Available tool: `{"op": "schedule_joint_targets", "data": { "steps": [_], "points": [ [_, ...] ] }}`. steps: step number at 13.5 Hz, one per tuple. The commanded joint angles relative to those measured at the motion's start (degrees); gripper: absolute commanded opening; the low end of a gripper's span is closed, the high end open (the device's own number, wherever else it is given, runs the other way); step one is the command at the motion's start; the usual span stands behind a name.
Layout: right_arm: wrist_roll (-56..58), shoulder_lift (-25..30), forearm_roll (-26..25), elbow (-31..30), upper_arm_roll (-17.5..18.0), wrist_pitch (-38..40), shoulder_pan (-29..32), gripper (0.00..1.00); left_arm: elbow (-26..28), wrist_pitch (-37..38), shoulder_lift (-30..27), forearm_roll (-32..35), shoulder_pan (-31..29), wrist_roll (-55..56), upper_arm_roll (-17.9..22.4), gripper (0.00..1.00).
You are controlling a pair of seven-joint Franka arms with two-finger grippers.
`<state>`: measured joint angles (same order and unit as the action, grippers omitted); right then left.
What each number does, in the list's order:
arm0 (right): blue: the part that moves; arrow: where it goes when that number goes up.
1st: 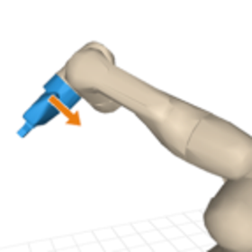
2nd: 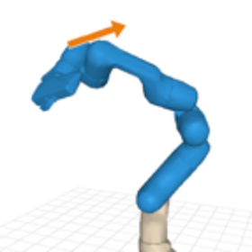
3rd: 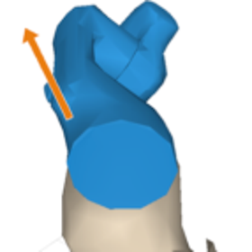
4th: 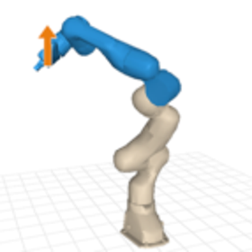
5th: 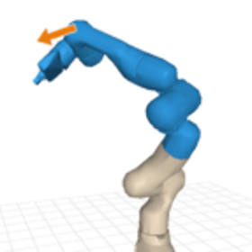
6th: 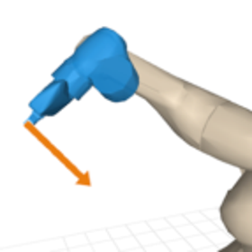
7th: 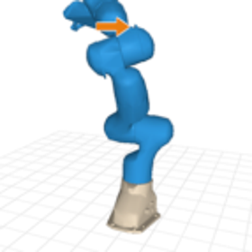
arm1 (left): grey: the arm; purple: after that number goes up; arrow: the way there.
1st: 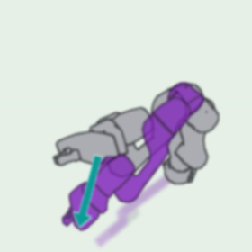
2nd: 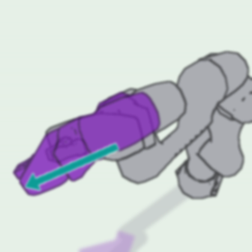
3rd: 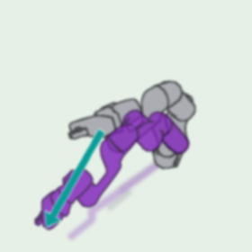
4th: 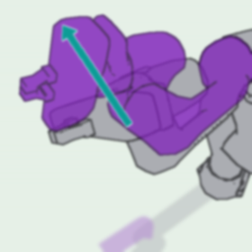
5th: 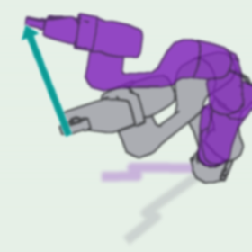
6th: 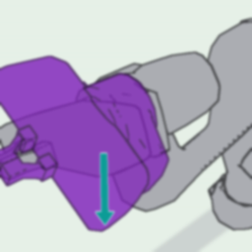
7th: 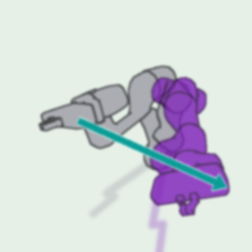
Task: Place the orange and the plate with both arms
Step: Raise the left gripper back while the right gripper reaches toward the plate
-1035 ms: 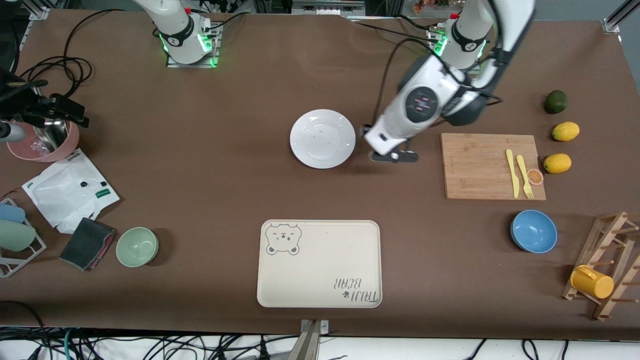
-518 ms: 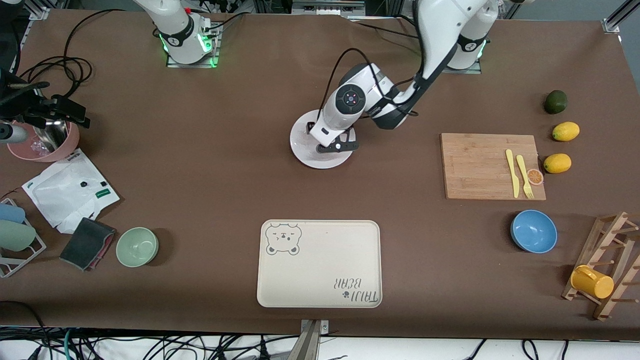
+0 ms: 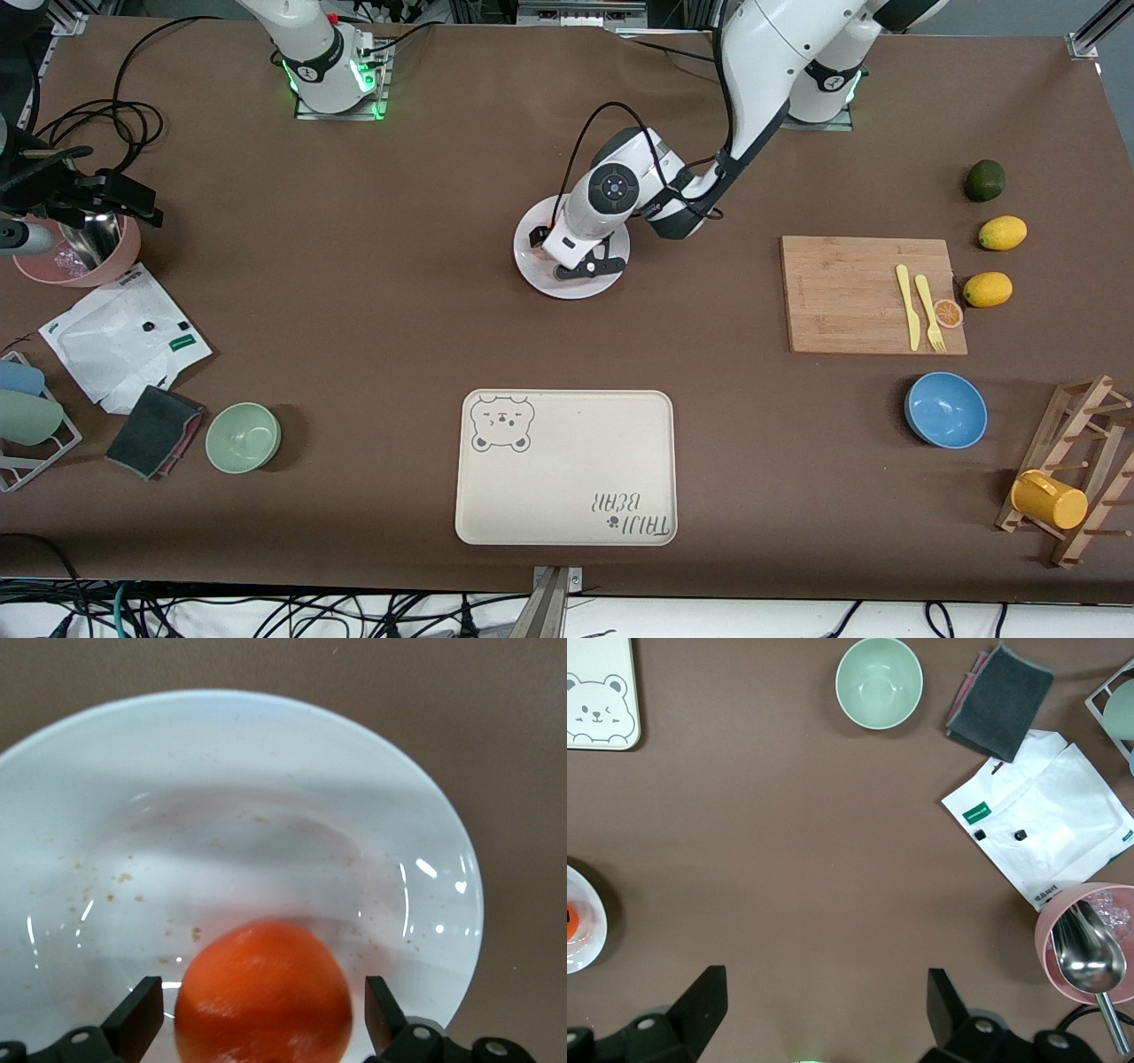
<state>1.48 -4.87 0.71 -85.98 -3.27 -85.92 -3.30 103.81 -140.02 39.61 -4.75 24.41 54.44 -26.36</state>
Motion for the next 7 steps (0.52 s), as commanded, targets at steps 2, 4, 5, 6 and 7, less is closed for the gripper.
{"op": "schedule_joint_targets", "data": {
  "steps": [2,4,5,6,7],
  "points": [
    [0.54,0.74,1.75,0.02,0.19,0.22,-0.04,1.00,-0.36,9.20,-6.45,-0.17,-2.94,0.50,0.69,1.00],
    [0.62,0.39,3.85,0.02,0.19,0.13,-0.04,1.00,-1.67,17.02,-10.76,-0.08,-6.99,-0.82,0.34,1.00],
    [0.54,0.13,5.08,-0.15,0.28,0.05,-0.74,1.00,-3.59,21.59,-11.91,-0.08,-8.22,-3.35,0.34,1.00],
    [0.28,-0.57,6.66,-0.07,0.45,-0.21,-1.44,1.00,-5.96,25.89,-12.45,-0.08,-9.37,-6.33,0.52,1.00],
    [0.19,-1.36,7.81,-0.59,0.54,-1.87,-1.62,1.00,-8.59,30.03,-12.45,-0.08,-11.20,-9.67,0.69,1.00]
  ]
}}
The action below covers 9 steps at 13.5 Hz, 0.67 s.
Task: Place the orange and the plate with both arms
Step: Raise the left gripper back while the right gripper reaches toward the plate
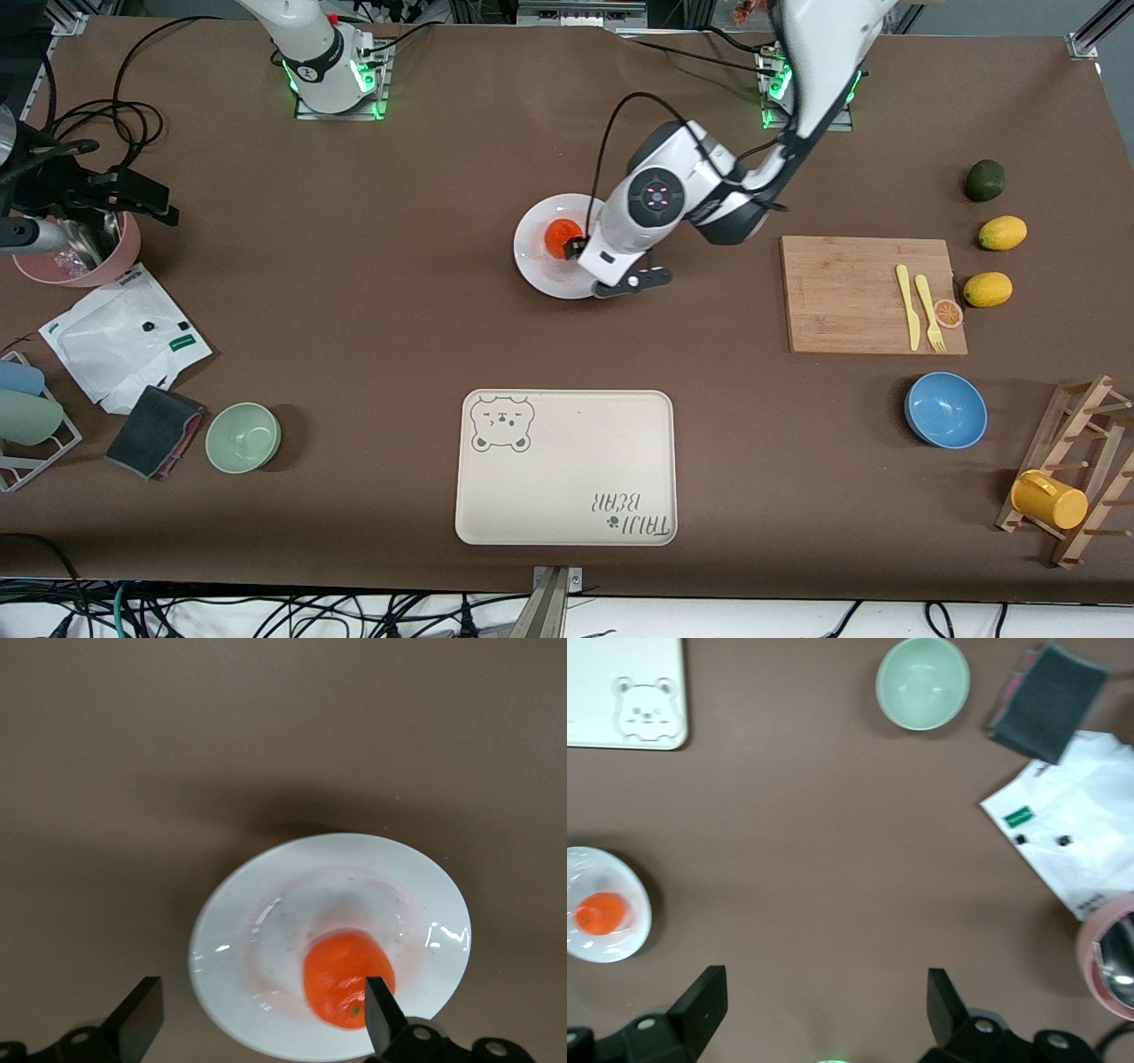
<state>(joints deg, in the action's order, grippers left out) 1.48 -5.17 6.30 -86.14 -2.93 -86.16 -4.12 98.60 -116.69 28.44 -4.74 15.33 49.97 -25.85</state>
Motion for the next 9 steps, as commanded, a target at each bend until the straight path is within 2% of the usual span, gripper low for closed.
{"op": "schedule_joint_targets", "data": {
  "steps": [1,4,7,9],
  "points": [
    [0.36,-1.42,2.66,-2.17,0.73,-3.38,-0.80,1.00,-5.50,10.05,-1.29,-0.01,-4.24,-8.72,0.18,1.00],
    [2.37,-1.59,11.07,-9.38,1.96,-10.93,-0.80,1.00,-7.37,15.08,-3.56,7.00,-9.69,-20.67,0.01,1.00],
    [8.43,-2.64,18.29,-16.50,3.28,-19.46,-0.80,1.00,-7.37,18.25,-8.13,7.55,-15.57,-32.36,0.18,1.00],
    [9.15,-4.05,19.19,-17.83,5.21,-21.93,-0.80,1.00,-7.28,20.61,-10.77,7.55,-20.06,-38.26,0.01,1.00]
  ]
}}
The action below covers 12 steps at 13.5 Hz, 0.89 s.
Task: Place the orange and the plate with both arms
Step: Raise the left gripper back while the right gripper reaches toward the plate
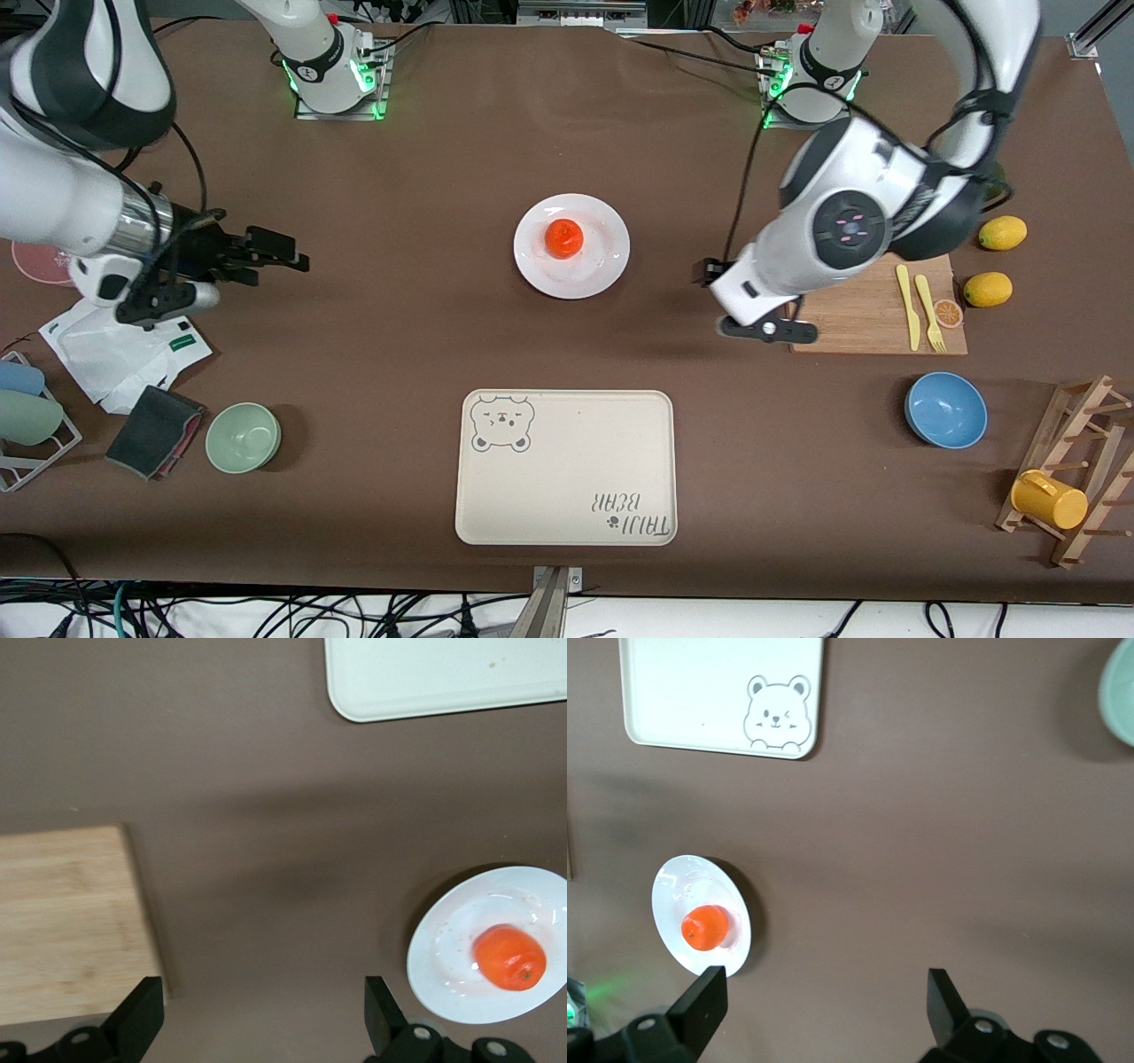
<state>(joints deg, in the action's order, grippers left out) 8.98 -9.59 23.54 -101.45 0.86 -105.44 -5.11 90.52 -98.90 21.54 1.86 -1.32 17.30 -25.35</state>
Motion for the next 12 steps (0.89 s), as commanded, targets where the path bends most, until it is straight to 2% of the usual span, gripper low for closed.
{"op": "schedule_joint_targets", "data": {
  "steps": [1,4,7,8,9,10,12],
  "points": [
    [1.65,-0.07,2.56,-4.10,1.95,-4.14,0.19,1.00,0.71,4.74,-5.44,0.96,-4.47,-6.13,-0.49,1.00],
    [3.66,-1.83,11.68,-8.93,4.41,-8.36,0.19,1.00,0.63,9.93,-11.42,0.87,-5.62,-9.02,-0.32,1.00],
    [5.42,-4.64,17.05,-11.58,8.01,-13.99,0.19,1.00,1.59,13.36,-18.71,-1.76,-7.82,-9.65,1.26,1.00],
    [7.26,-5.69,18.89,-12.28,8.98,-15.48,0.19,1.00,1.33,15.20,-20.91,-1.85,-5.39,-9.82,6.31,1.00],
    [9.28,-6.83,21.70,-13.24,9.77,-17.15,0.19,1.00,0.81,15.66,-22.06,-1.94,0.21,-9.83,13.32,1.00],
    [11.56,-7.80,24.86,-14.38,10.65,-18.47,0.19,1.00,0.71,15.75,-22.59,-2.20,2.96,-10.52,17.83,1.00],
    [15.78,-8.51,30.32,-17.37,12.58,-21.54,0.10,1.00,0.89,14.35,-22.43,-3.52,3.16,-11.41,19.71,1.00]
  ]
}}
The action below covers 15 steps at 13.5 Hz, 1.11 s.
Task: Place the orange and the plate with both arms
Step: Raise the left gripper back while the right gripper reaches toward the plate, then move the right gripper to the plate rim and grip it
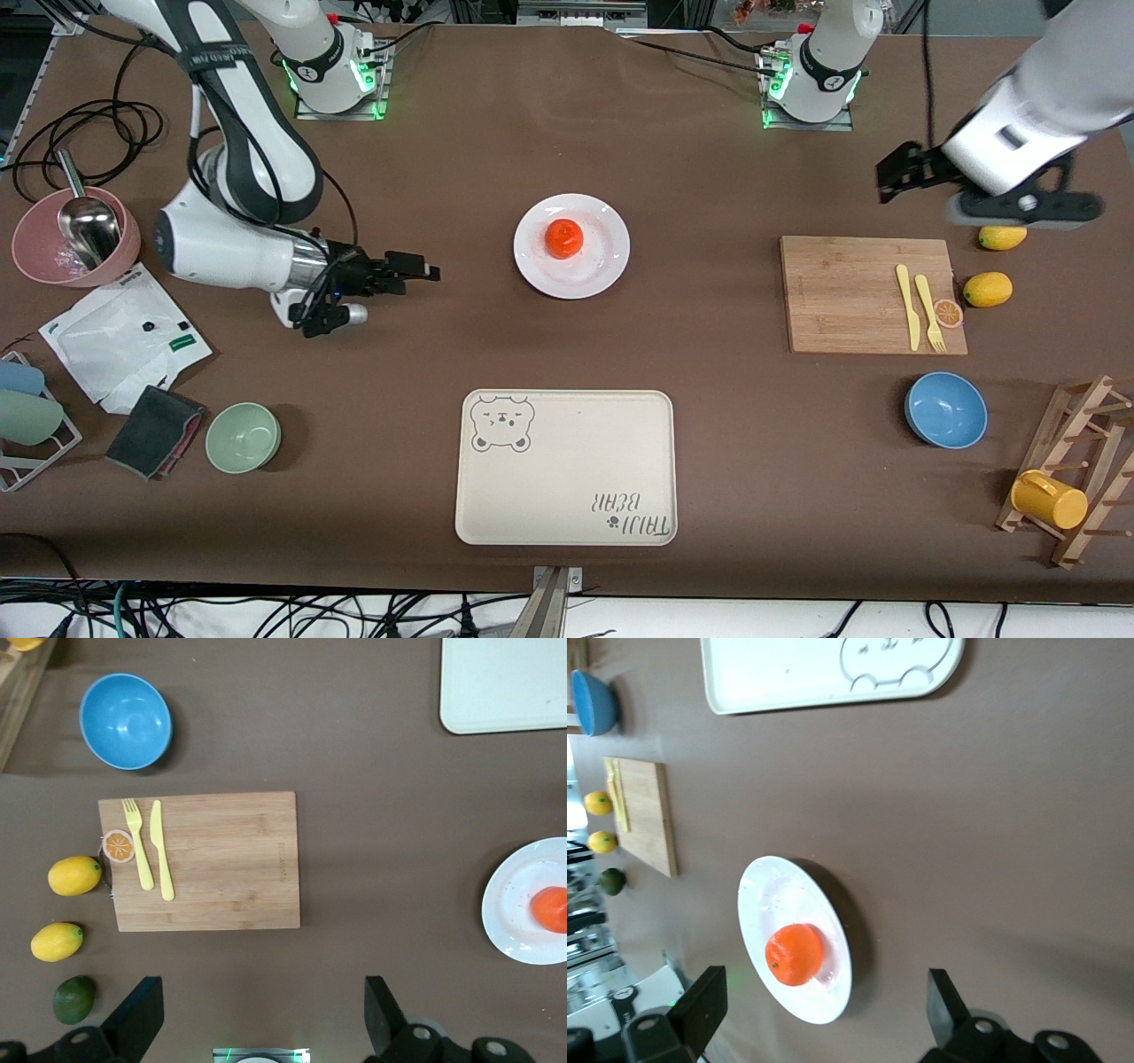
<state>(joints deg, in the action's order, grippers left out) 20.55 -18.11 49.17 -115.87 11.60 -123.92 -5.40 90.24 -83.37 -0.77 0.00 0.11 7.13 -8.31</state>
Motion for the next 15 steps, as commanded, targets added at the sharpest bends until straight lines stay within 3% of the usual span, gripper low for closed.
{"op": "schedule_joint_targets", "data": {
  "steps": [1,4,9,13,15],
  "points": [
    [5.28,-0.43,6.01,-3.92,2.81,-4.39,0.39,1.00,2.21,-2.84,-0.29,-1.14,2.78,-0.37,4.86,1.00],
    [9.32,-2.36,10.13,-5.85,6.14,-8.86,0.39,1.00,2.93,-7.51,0.15,-1.05,2.62,-0.89,6.99,1.00],
    [18.99,-3.25,23.05,-11.30,13.44,-18.18,0.12,1.00,1.52,-2.32,0.06,-1.14,1.65,-1.23,6.29,1.00],
    [26.19,-4.47,29.47,-12.54,14.51,-20.04,-0.14,0.99,1.34,-3.02,0.15,-1.23,1.56,-1.06,6.46,1.00],
    [28.40,-5.26,31.33,-12.72,14.60,-21.18,-0.93,0.89,1.43,-3.64,0.15,-1.05,1.47,-1.15,6.46,1.00]
  ]
}}
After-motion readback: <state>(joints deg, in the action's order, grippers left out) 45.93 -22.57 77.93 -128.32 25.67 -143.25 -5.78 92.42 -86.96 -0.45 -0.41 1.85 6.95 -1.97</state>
